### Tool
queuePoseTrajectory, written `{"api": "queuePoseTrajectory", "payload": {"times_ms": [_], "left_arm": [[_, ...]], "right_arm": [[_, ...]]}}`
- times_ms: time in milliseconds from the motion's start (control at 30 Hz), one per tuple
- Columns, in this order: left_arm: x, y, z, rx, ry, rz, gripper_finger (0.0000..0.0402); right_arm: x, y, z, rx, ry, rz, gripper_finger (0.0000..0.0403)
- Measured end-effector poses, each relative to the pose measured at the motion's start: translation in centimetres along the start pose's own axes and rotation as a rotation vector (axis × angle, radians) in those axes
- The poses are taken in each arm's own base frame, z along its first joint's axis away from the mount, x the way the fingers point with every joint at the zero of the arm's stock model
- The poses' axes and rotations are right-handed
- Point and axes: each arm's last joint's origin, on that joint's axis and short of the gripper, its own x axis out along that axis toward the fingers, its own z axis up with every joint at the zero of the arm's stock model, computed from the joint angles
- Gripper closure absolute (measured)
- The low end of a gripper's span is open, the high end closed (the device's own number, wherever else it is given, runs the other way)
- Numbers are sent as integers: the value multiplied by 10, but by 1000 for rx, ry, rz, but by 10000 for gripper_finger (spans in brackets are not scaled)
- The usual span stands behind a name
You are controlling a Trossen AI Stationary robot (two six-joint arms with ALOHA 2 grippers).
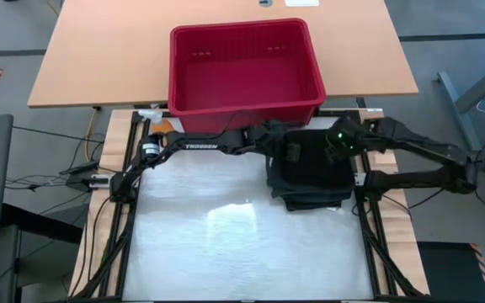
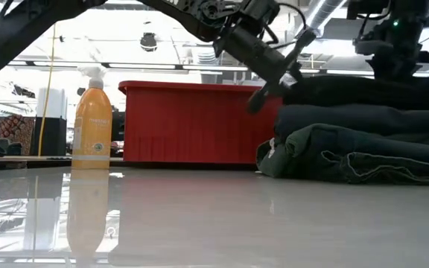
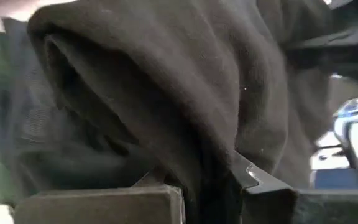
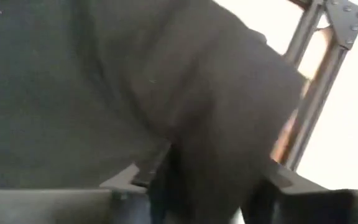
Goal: Fold Laundry from Bin
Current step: Stack the black shirt on top of the black short
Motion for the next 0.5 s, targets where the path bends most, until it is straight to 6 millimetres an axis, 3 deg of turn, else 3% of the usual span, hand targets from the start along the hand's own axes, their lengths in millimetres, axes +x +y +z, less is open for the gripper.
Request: {"api": "queuePoseTrajectory", "payload": {"times_ms": [167,333,433,500], "left_arm": [[-1,6,4,51,27,6,370],[-1,6,4,91,31,3,349],[-1,5,3,112,44,-6,337],[-1,5,2,134,54,-11,328]], "right_arm": [[-25,-17,7,49,21,-34,171],[-54,-32,12,165,-7,-36,160],[-64,-28,17,235,-129,95,160],[-65,-14,21,216,-239,263,160]]}}
